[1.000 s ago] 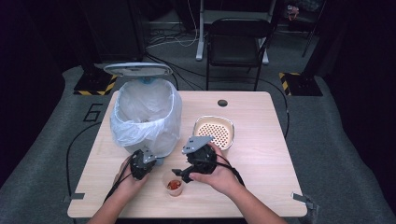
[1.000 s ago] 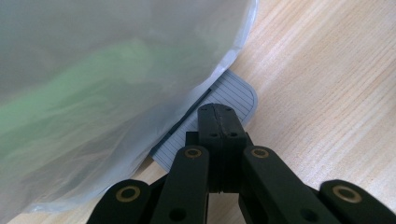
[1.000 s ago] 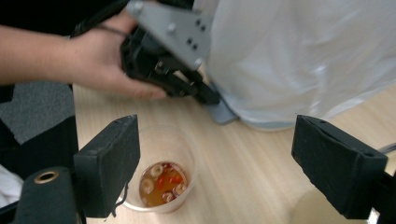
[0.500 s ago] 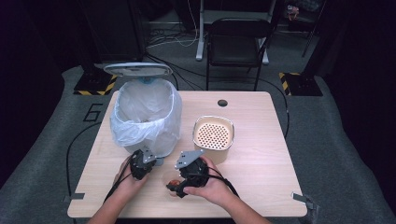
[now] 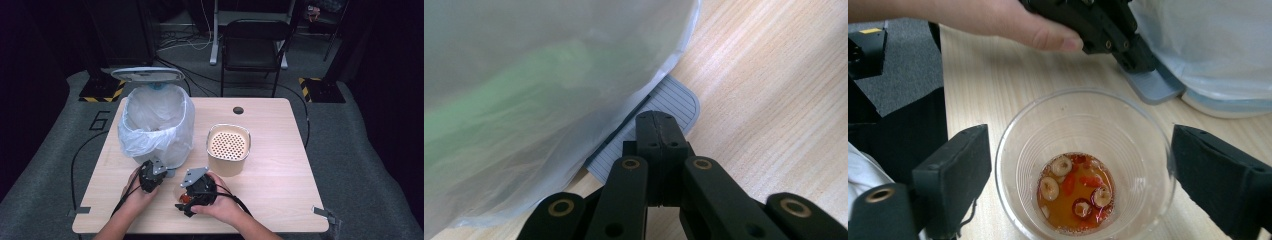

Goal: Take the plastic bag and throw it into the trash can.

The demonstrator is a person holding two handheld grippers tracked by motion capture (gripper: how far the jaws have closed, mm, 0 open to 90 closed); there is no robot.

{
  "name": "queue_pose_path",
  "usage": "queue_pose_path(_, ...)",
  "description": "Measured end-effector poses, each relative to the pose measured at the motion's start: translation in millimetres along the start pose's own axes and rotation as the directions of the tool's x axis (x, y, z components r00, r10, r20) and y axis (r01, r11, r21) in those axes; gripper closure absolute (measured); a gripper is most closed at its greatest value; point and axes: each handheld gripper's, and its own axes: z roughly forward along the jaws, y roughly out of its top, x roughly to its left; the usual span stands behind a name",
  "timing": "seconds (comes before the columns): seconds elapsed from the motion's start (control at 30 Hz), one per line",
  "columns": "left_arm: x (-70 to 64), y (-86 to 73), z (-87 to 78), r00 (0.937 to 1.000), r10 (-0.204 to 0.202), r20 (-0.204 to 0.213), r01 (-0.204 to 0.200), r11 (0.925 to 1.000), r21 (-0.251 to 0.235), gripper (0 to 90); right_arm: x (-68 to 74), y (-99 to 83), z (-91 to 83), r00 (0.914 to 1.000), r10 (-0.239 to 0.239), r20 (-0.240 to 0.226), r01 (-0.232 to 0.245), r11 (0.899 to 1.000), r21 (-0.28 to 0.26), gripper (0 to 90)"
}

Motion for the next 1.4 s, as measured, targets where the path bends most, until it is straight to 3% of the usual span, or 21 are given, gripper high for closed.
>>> queue_pose_path(0.13,-0.4,-0.1,1.1,0.9998,-0.008,0.018,0.008,1.0,-0.004,90.0,-0.4,-1.5,3.9,0.9999,0.01,-0.01,-0.01,1.0,0.006,14.1)
queue_pose_path(0.27,0.0,0.1,0.3,1.0,-0.001,0.006,0.001,1.0,-0.001,90.0,-0.4,-1.8,7.4,0.9997,0.016,-0.018,-0.015,1.0,0.017,16.4)
queue_pose_path(0.67,-0.4,-0.1,0.9,0.9999,-0.005,0.013,0.005,1.0,-0.004,90.0,-3.2,-5.1,0.7,0.9997,0.023,0.01,-0.023,1.0,0.018,21.0)
queue_pose_path(0.93,-0.6,0.0,-0.3,1.0,-0.002,-0.001,0.002,1.0,0.003,90.0,-11.2,-18.4,-21.2,0.9974,0.059,0.042,-0.059,0.998,0.007,21.2)
queue_pose_path(1.07,-0.6,0.0,-0.4,1.0,-0.003,-0.001,0.003,1.0,0.004,90.0,-17.2,-29.4,-37.7,0.9923,0.102,0.07,-0.102,0.995,-0.003,21.2)
queue_pose_path(1.27,-1.3,-0.2,1.0,1.0,-0.005,0.009,0.005,1.0,-0.002,90.0,-26.8,-48.0,-64.9,0.9801,0.152,0.127,-0.153,0.988,-0.006,21.3)
queue_pose_path(1.4,-1.5,-0.4,1.6,1.0,-0.005,-0.001,0.005,0.9999,-0.012,90.0,-36.0,-61.6,-82.6,0.9665,0.194,0.168,-0.194,0.981,-0.013,21.3)
